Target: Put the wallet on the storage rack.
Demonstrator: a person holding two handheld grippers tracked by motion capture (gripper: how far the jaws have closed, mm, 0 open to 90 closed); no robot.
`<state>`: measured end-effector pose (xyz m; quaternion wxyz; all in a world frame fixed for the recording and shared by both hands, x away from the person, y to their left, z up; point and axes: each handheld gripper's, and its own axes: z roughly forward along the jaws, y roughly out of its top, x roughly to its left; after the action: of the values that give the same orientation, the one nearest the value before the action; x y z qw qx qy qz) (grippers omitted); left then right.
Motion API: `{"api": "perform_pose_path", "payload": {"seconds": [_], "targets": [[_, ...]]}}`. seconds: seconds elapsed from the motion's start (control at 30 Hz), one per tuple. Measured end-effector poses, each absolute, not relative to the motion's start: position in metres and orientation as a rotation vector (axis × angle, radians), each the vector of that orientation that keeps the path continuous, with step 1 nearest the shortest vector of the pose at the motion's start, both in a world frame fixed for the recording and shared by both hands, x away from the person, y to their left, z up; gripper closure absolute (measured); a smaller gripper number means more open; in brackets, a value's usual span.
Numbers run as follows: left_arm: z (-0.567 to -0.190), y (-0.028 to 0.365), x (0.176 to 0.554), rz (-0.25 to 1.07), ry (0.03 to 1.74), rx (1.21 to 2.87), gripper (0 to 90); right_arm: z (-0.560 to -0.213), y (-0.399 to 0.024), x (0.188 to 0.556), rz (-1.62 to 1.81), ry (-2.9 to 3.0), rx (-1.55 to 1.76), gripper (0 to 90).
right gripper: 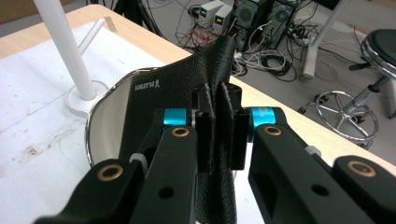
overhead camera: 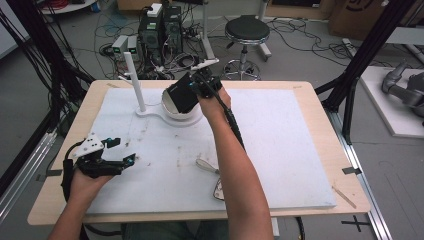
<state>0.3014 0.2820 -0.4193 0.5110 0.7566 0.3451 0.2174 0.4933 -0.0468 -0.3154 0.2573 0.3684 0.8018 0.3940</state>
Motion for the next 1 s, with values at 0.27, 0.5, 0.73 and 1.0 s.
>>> {"api": "perform_pose_path", "payload": {"seconds": [0.27, 0.5, 0.73, 1.0], "targets": [[-0.419, 0.281, 0.301, 0.520, 0.828, 1.822, 15.5, -0.316, -0.042, 0.493, 1.054, 2.169, 0.978, 86.0], [-0.420, 0.281, 0.302, 0.519, 0.827, 1.824, 15.5, -0.322, -0.032, 0.493, 1.031, 2.189, 0.960, 85.9], [-0.419, 0.281, 0.301, 0.518, 0.826, 1.822, 15.5, -0.330, -0.023, 0.493, 1.012, 2.203, 0.963, 85.8], [-0.420, 0.281, 0.302, 0.515, 0.825, 1.823, 15.5, -0.326, -0.031, 0.494, 1.084, 2.159, 1.033, 61.2]]}}
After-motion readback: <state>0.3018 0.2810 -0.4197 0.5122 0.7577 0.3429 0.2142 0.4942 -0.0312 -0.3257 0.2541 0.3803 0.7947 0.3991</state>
